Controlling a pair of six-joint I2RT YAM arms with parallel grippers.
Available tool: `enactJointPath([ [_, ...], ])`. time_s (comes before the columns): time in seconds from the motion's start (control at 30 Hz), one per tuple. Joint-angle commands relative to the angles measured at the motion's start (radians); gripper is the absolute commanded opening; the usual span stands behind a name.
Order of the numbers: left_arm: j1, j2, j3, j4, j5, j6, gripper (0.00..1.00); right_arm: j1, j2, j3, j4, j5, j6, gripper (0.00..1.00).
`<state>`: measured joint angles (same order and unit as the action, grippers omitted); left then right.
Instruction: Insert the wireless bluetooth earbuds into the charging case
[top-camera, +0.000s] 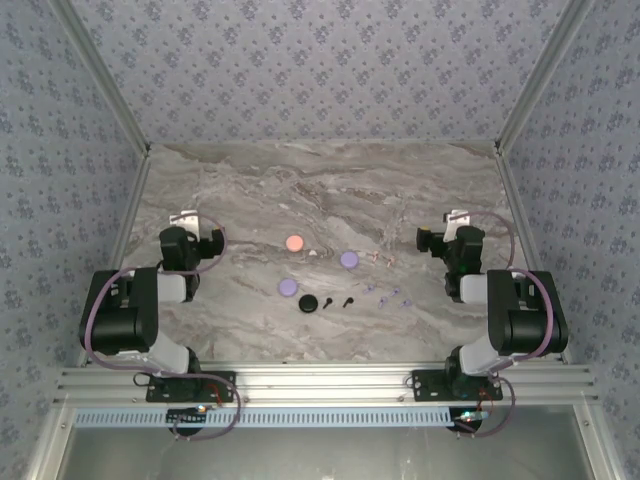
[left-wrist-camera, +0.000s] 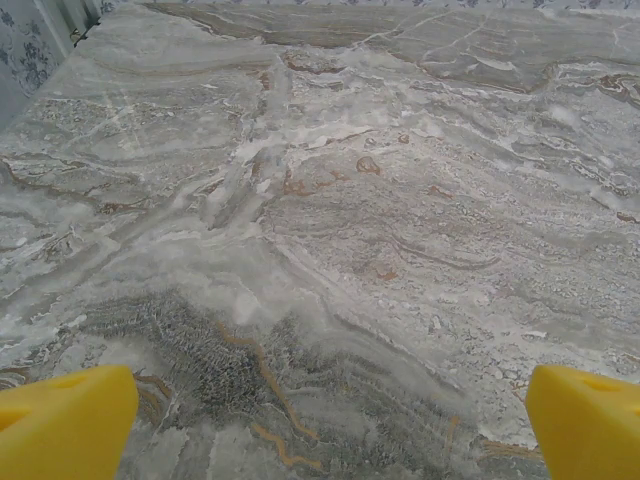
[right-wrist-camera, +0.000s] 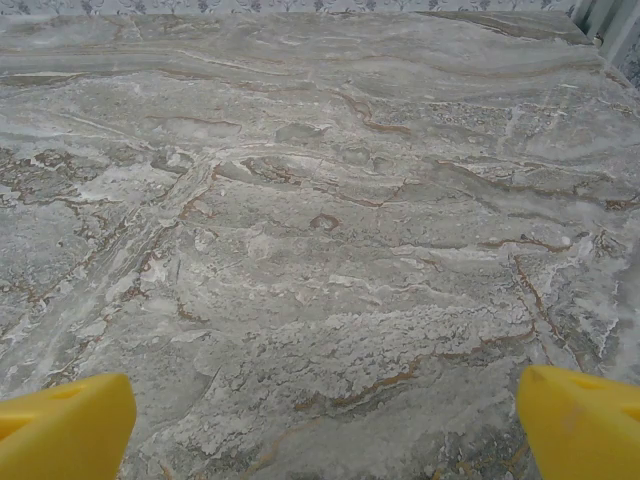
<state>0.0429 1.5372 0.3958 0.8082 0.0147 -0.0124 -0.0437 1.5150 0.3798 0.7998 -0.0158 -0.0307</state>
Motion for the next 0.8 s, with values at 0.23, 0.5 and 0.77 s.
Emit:
enactJointPath([
  [0.23, -0.006, -0.005, 0.017, 0.003, 0.011, -0.013, 0.99, -0.004, 0.006, 0.016, -0.005, -0.005, 0.009, 1.0],
  [0.5, -0.004, -0.009, 0.013, 0.009, 0.014, -0.014, 0.99, -0.016, -0.001, 0.011, 0.0, -0.018, 0.017, 1.0],
  [0.77, -0.013, -0.365, 0.029, -0.287, -0.024, -0.069, 0.99, -0.026, -0.336, 0.132, -0.496, -0.01, 0.096, 1.0],
])
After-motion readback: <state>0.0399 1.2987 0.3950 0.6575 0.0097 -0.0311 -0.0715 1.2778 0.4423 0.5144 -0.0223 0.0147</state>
